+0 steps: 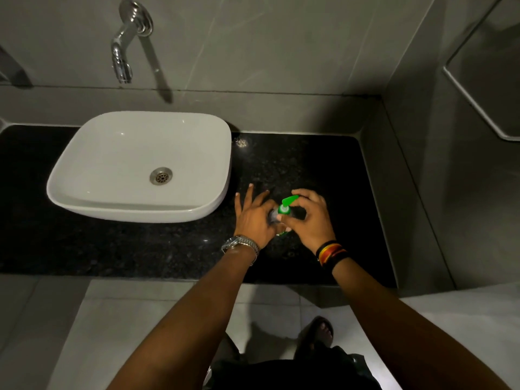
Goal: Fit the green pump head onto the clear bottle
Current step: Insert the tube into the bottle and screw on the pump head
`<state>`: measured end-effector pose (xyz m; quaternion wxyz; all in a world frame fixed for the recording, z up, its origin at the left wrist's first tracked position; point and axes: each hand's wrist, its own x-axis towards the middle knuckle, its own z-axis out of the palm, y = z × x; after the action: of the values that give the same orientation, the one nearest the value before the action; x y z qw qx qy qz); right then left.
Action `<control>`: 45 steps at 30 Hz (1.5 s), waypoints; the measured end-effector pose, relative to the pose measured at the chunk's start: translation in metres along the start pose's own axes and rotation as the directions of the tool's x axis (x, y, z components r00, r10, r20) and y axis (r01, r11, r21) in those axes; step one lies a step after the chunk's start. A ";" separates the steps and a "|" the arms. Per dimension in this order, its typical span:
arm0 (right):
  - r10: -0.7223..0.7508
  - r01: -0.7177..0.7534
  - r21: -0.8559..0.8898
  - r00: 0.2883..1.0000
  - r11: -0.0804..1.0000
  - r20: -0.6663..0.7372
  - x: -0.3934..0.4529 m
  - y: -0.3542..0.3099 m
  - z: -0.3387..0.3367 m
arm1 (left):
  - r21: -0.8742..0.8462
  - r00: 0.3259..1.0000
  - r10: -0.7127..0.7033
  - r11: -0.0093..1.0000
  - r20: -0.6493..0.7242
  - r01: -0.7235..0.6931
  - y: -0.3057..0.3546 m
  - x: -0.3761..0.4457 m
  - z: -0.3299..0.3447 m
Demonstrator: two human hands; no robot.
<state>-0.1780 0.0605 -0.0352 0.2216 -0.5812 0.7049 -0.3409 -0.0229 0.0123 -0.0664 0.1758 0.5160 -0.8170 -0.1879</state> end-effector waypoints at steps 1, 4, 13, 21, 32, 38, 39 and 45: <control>0.011 -0.012 -0.017 0.999 1.000 -0.032 0.002 -0.001 0.001 | -0.003 1.000 -0.005 1.000 0.000 0.005 0.001 0.000 0.000; 0.071 -0.072 -0.015 0.996 0.997 -0.062 0.004 -0.006 0.006 | 0.014 1.000 -0.008 1.000 -0.006 0.008 0.001 0.001 -0.002; 0.010 -0.013 -0.072 0.999 0.997 -0.044 0.007 -0.012 0.003 | 0.031 1.000 -0.018 0.999 0.002 0.018 0.000 0.003 -0.004; 0.096 -0.115 -0.163 0.988 0.980 -0.122 -0.007 -0.020 0.009 | 0.101 0.999 0.013 0.995 -0.031 -0.010 0.003 0.003 -0.005; 0.174 -0.139 -0.162 0.959 0.977 0.225 0.027 -0.031 -0.062 | 0.082 1.000 -0.018 0.996 0.018 0.017 0.007 0.000 -0.008; 0.232 -0.238 -0.021 0.919 0.971 0.318 0.011 -0.044 -0.051 | 0.080 0.999 -0.033 0.996 0.031 0.030 0.006 0.000 -0.007; 0.245 -0.259 0.004 0.918 0.966 0.313 0.007 -0.047 -0.046 | 0.073 0.999 -0.039 0.997 0.032 0.036 0.006 0.000 -0.007; 0.289 -0.341 0.129 0.906 0.931 0.310 0.001 -0.053 -0.045 | 0.105 0.997 -0.042 0.994 0.070 0.034 0.009 0.002 -0.014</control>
<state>-0.1741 0.0649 0.0342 0.4250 -0.4799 0.7165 -0.2751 -0.0241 0.0118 -0.0502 0.1156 0.5329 -0.8214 -0.1671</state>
